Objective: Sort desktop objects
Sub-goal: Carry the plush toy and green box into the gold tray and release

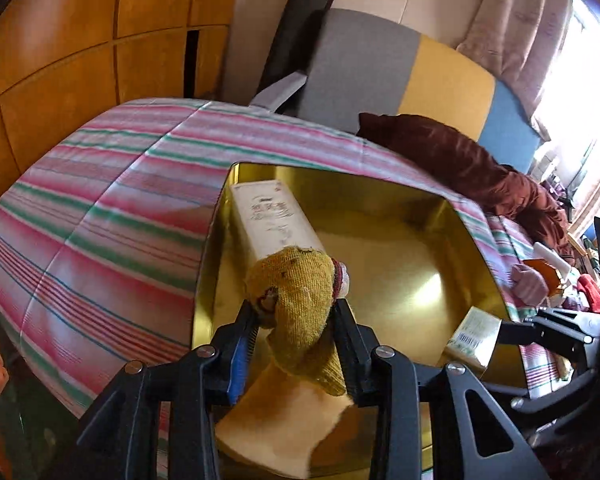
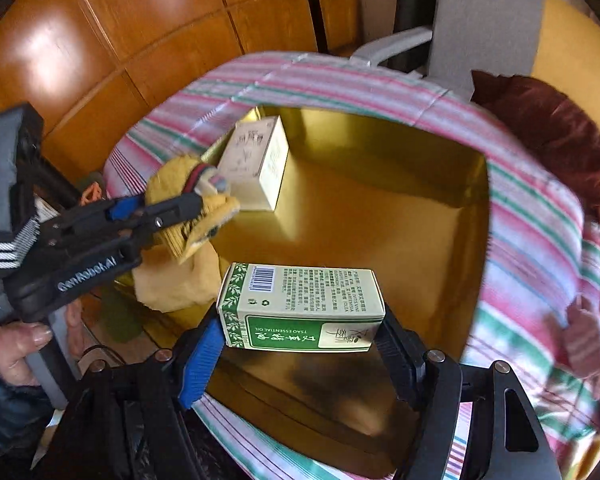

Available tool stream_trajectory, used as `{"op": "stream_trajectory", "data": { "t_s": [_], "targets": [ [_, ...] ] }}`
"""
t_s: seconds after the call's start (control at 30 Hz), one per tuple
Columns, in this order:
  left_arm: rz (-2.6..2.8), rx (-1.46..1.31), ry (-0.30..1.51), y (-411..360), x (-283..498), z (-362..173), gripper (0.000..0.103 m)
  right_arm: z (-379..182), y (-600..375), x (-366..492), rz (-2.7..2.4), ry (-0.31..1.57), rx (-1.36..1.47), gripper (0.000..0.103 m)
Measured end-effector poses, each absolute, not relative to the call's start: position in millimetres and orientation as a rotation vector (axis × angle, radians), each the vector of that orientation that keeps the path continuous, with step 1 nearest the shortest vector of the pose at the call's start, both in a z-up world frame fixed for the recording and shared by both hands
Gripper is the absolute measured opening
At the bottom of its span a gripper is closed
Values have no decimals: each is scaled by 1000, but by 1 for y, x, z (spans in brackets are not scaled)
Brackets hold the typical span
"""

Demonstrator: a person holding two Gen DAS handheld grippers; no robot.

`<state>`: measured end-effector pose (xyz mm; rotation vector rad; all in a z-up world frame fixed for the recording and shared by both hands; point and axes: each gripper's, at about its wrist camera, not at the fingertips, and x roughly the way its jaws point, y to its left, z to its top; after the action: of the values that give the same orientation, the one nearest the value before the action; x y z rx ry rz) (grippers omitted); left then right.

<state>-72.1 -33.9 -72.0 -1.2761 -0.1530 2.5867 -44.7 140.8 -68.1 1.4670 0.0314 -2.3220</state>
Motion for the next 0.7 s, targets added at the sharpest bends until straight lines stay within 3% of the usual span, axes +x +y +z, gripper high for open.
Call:
{"op": "stream_trajectory", "data": {
  "t_s": [0.17,0.27,0.4,0.47,0.7],
  "targets": [
    [2595,-1311,-171,-42,-76,-80,42,-84,125,-43,-2289,31,1496,74],
    [2602,-1308,-182,-47,-73,-78,51,-87,120,-41,-2281,27,1499,76],
    [2625,-1303,-185,-51,-69,-72,56,-87,119,-34,-2305,29,1477,98],
    [2647,-1297,-172,-51,-65,-69,57,-85,121,-30,-2331,43,1453,102],
    [2725,-1255,-179,-55,-55,-51,67,-71,124,-12,-2448,122,1351,103]
  ]
}}
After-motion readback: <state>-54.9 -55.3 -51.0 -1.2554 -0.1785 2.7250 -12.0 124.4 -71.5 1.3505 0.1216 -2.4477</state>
